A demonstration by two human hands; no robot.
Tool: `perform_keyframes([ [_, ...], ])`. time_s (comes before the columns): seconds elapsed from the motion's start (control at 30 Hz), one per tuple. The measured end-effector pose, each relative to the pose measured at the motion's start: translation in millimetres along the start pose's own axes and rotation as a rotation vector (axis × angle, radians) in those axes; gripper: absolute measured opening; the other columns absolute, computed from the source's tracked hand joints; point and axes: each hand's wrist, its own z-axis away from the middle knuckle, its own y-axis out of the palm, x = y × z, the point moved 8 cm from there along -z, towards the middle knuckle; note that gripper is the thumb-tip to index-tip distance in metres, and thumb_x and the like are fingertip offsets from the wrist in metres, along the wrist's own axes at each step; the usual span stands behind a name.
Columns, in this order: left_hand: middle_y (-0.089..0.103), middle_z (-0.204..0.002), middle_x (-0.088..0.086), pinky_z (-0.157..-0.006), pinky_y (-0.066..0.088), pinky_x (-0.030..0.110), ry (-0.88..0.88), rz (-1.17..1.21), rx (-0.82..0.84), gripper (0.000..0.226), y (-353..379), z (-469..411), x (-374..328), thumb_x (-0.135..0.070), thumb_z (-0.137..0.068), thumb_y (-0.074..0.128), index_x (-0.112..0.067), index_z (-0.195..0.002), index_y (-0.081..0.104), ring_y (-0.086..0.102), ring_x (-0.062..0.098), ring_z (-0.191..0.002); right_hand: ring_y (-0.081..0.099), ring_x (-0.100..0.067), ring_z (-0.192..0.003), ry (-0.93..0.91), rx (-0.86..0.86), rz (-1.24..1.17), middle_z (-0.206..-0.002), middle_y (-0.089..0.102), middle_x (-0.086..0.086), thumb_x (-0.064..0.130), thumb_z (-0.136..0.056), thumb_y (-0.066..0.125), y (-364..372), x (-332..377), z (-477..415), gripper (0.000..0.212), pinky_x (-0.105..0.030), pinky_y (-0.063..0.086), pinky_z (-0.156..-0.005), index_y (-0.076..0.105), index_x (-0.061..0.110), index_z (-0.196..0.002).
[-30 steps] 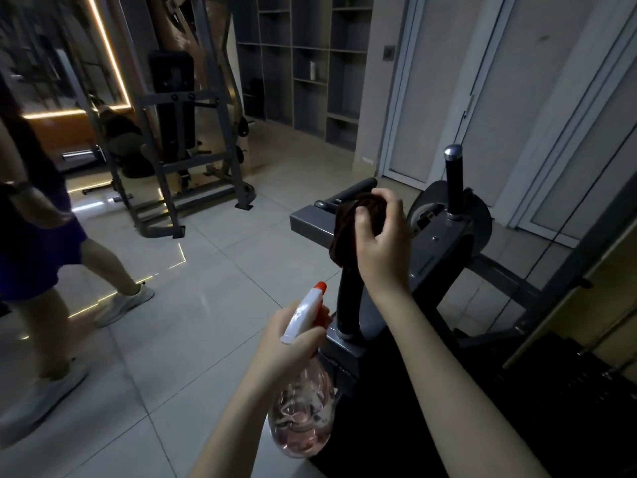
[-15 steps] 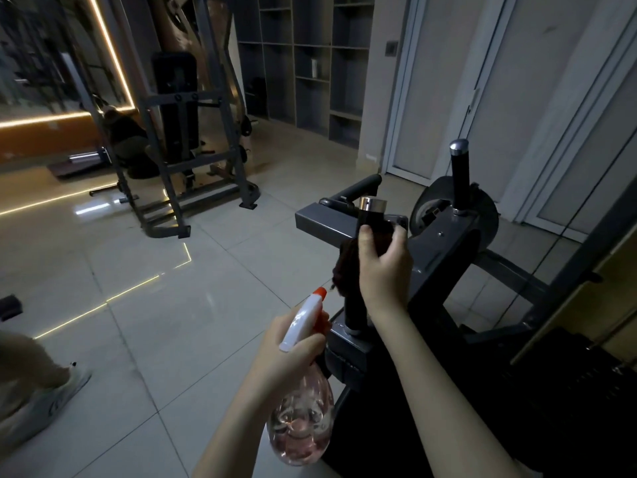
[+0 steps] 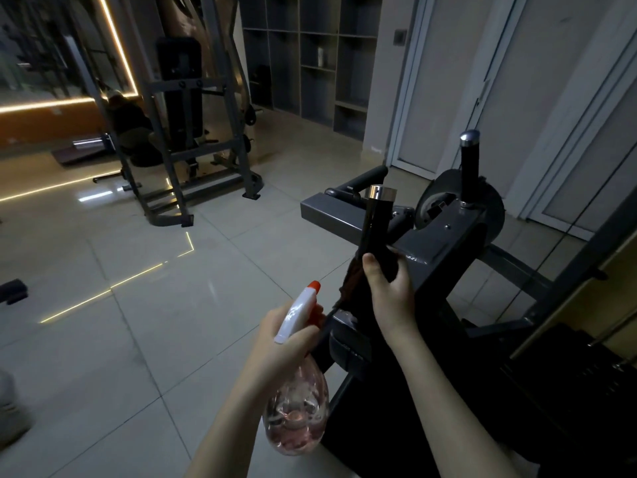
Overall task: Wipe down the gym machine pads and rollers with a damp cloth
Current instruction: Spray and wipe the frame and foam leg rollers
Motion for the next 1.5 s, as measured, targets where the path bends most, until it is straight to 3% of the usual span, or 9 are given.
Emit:
perform_keyframes([
  [0.13,0.058,-0.082,0.01,-0.069,0.041,0.034,-0.033,0.003,0.008,0.039,5.5,0.0,5.4,-0.017,-0.067,0.056,0.008,-0.096,0.056,0.052,0.016,-0.075,0.054,-0.008,-0.096,-0.085,-0.083,0.155,-0.088,0.05,0.017,0.025,-0.095,0.051,-9.7,-0.7,7.3,0.037,0.006,0.033,-0.066,0.051,0.002,-0.124],
  [0.3,0.055,-0.085,0.007,-0.07,0.042,0.034,-0.115,-0.005,0.034,0.041,15.5,1.7,18.7,-0.019,-0.065,0.057,0.003,-0.099,0.056,0.051,0.016,-0.078,0.059,-0.025,-0.099,-0.031,0.061,0.291,-0.09,0.058,0.002,0.027,-0.099,0.043,-22.3,-12.9,-1.2,0.027,-0.014,0.035,-0.065,0.059,0.007,-0.108],
  [0.4,0.062,-0.09,0.011,-0.069,0.047,0.036,-0.167,-0.034,0.03,0.041,14.9,2.4,25.1,-0.024,-0.063,0.059,-0.014,-0.103,0.064,0.058,0.021,-0.079,0.053,-0.015,-0.104,-0.046,0.025,0.172,-0.101,0.052,0.01,0.025,-0.099,0.044,-18.4,3.5,-0.5,0.03,0.002,0.034,-0.067,0.051,0.011,-0.125],
  [0.6,0.058,-0.087,0.007,-0.07,0.044,0.036,-0.152,-0.065,0.029,0.041,13.3,2.2,25.7,-0.022,-0.065,0.058,-0.002,-0.101,0.058,0.054,0.017,-0.078,0.061,-0.024,-0.103,-0.154,0.166,0.411,-0.118,0.059,-0.013,0.026,-0.091,0.058,-3.1,-22.6,35.9,0.05,-0.013,0.044,-0.077,0.037,0.008,-0.133],
  [0.77,0.057,-0.086,0.009,-0.069,0.042,0.036,-0.128,-0.052,0.031,0.043,14.1,2.8,21.2,-0.02,-0.065,0.057,0.005,-0.1,0.055,0.052,0.018,-0.076,0.061,-0.028,-0.095,-0.272,0.094,0.526,-0.1,0.057,-0.01,0.009,-0.091,0.058,-24.2,-5.3,41.9,0.029,0.004,0.035,-0.069,0.053,-0.001,-0.118],
  [0.9,0.063,-0.091,0.018,-0.076,0.052,0.047,-0.132,-0.066,0.023,0.043,9.9,5.6,23.9,-0.023,-0.064,0.06,-0.001,-0.101,0.059,0.059,0.021,-0.082,0.049,-0.023,-0.12,-0.617,-0.213,0.383,-0.129,0.05,-0.014,0.017,-0.093,0.054,-34.0,68.0,36.7,0.034,-0.021,0.045,-0.098,0.046,0.009,-0.125],
  [1.0,0.061,-0.089,0.013,-0.082,0.052,0.053,-0.137,-0.065,0.021,0.044,7.4,9.3,26.6,-0.033,-0.059,0.062,-0.007,-0.094,0.059,0.057,0.018,-0.082,0.031,-0.033,-0.137,-0.887,-0.11,0.593,-0.145,0.038,-0.02,0.015,-0.091,0.053,4.2,98.8,9.8,0.036,-0.037,0.033,-0.112,0.043,0.011,-0.126],
  [1.17,0.059,-0.091,0.007,-0.077,0.047,0.039,-0.153,-0.031,0.018,0.023,6.7,14.8,29.5,-0.024,-0.064,0.06,-0.024,-0.087,0.055,0.056,0.018,-0.082,0.044,-0.037,-0.129,-1.088,-0.093,0.983,-0.122,0.061,-0.017,0.003,-0.077,0.058,33.8,92.5,-4.7,0.018,-0.052,0.027,-0.112,0.061,0.004,-0.095],
  [1.5,0.064,-0.093,0.023,-0.074,0.049,0.041,-0.107,-0.042,-0.008,0.048,1.3,25.7,25.2,-0.027,-0.062,0.062,-0.002,-0.103,0.061,0.061,0.036,-0.083,0.064,-0.03,-0.081,-1.224,0.141,1.066,-0.075,0.061,-0.011,0.003,-0.064,0.076,42.5,44.9,44.0,0.019,-0.037,0.033,-0.105,0.061,0.007,-0.076],
])
